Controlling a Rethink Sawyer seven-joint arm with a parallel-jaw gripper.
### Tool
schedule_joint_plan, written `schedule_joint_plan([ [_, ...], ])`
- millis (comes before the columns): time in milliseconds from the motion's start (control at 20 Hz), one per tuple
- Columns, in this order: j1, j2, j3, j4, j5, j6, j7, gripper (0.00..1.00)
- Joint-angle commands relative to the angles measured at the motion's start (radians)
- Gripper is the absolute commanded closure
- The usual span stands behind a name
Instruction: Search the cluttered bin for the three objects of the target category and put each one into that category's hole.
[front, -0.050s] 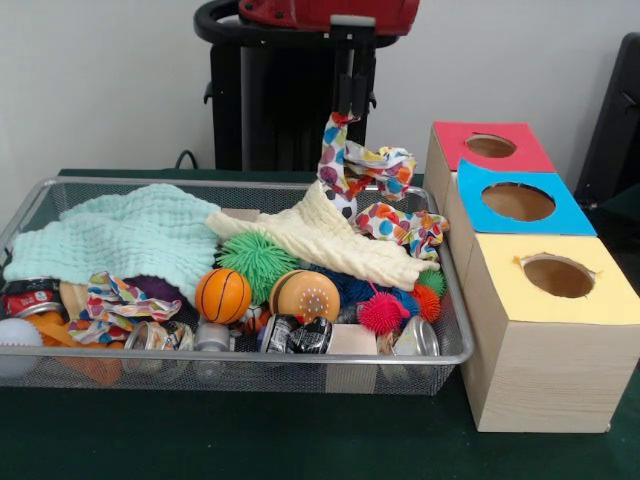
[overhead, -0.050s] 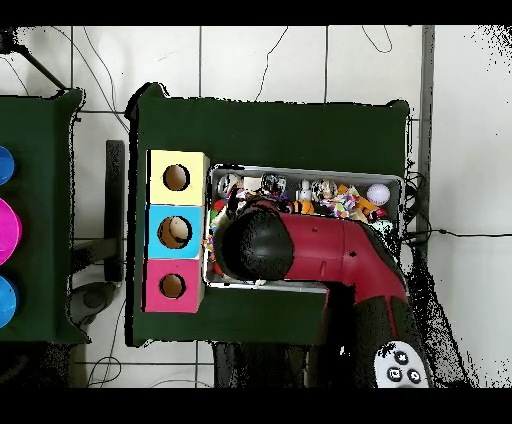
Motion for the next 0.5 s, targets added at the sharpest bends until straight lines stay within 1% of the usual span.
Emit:
schedule_joint_plan([
  [50,0.015,0.019,0.034,0.019,0.023,0.092,0.073,1.0],
  [200,0.028,0.011,0.031,0.023,0.034,0.107,0.083,1.0],
  [500,0.07,0.005,0.01,0.035,0.039,0.092,0.122,1.0],
])
